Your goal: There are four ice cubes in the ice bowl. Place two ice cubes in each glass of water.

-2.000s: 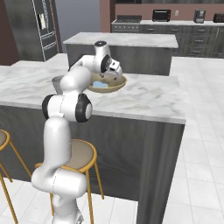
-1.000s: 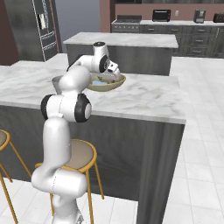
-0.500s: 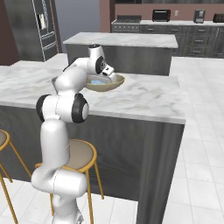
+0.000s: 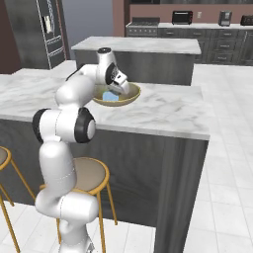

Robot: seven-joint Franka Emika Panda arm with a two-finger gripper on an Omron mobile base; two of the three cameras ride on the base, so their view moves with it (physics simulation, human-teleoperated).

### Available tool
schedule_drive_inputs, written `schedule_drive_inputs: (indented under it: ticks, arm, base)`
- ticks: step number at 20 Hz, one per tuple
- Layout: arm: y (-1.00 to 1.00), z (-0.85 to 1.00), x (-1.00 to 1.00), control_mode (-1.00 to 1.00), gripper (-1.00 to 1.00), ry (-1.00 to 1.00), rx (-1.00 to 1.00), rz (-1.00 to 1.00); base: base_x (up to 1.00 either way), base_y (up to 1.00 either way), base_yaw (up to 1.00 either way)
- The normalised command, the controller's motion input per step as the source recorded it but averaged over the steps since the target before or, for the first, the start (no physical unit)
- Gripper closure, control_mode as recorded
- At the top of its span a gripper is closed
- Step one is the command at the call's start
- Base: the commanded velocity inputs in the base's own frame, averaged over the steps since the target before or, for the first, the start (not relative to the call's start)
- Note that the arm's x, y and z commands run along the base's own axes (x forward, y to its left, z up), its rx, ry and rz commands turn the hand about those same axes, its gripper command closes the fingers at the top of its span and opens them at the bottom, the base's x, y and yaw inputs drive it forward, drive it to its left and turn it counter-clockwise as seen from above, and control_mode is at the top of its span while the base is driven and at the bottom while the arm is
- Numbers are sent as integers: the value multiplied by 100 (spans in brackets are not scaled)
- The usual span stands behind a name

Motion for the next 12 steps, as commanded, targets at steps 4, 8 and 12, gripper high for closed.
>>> schedule_drive_inputs:
  ticks: [4,8,12]
  arm:
    - [0,20,-33,-100,100,-37,12,0]
    - [0,39,-57,-100,100,-40,14,0]
    - [4,94,-58,-100,100,-21,6,6]
  base:
    - [0,0,0]
    - [0,0,0]
    - [0,0,0]
